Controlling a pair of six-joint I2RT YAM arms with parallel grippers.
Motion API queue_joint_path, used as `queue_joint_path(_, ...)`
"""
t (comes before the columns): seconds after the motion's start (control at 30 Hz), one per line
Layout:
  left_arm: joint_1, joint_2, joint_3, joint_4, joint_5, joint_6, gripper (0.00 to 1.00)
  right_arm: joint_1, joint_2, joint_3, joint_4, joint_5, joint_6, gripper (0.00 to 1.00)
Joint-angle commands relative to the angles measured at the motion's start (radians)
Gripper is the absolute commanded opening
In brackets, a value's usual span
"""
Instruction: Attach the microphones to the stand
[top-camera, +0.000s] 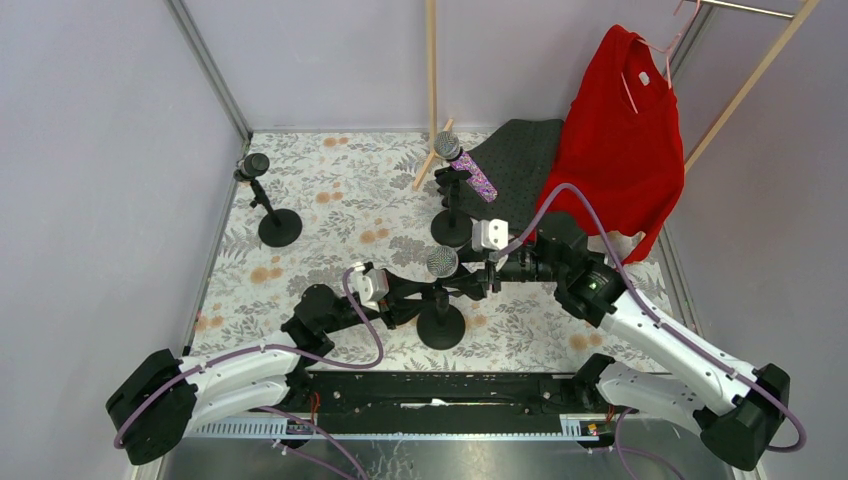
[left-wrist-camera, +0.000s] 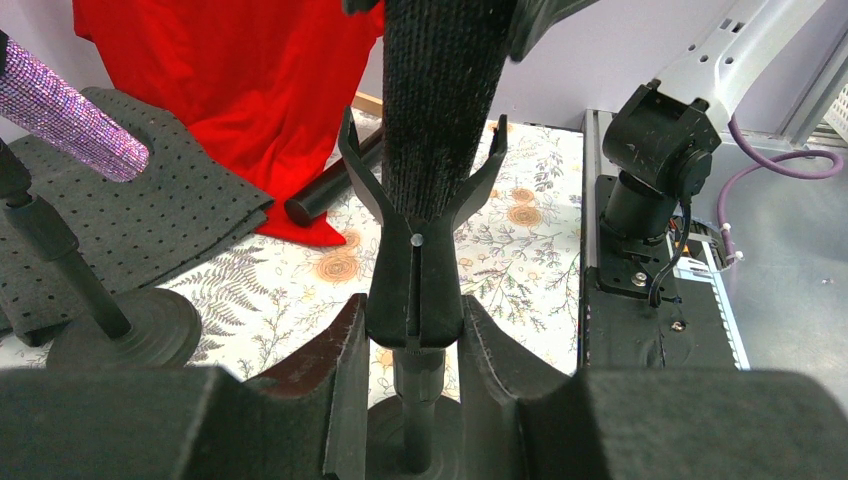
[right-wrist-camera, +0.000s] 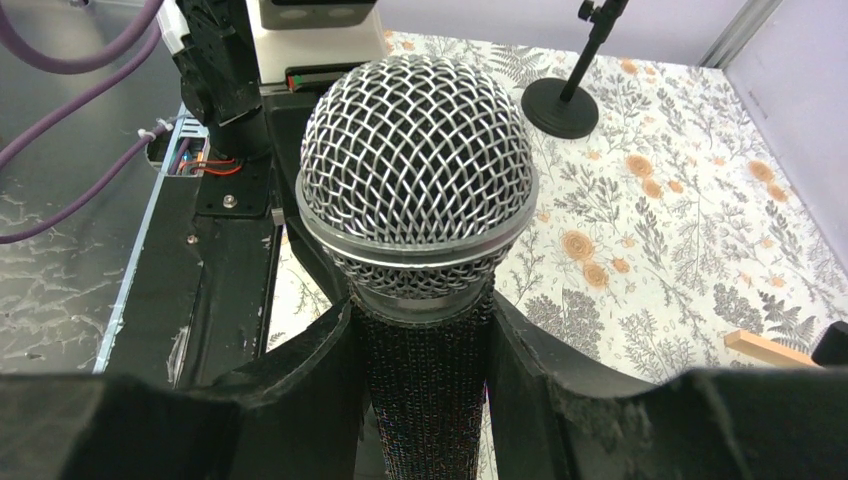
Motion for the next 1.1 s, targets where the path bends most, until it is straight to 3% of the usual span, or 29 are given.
queue_joint_path(0.0,-0.002,-0.004,0.007,0.088,0.012,-0.012,0.0,0.005,0.02,0.05,0.044,-0.017,0.005,0.0)
queue_joint_path(0.97,-0.001,0.015,0.0,0.112,0.017,-0.007,0.0,0.051,0.099,0.036,-0.023,-0.018,-0.007,0.0)
queue_joint_path(1.0,-0.002,0.014,0.003,0.104,0.013,-0.007,0.06,0.051,0.092,0.031,-0.022,-0.015,-0.007,0.0)
queue_joint_path(1.07,-0.002,0.013,0.005,0.092,0.003,-0.009,0.37,0.051,0.079,0.023,-0.015,-0.008,-0.009,0.0)
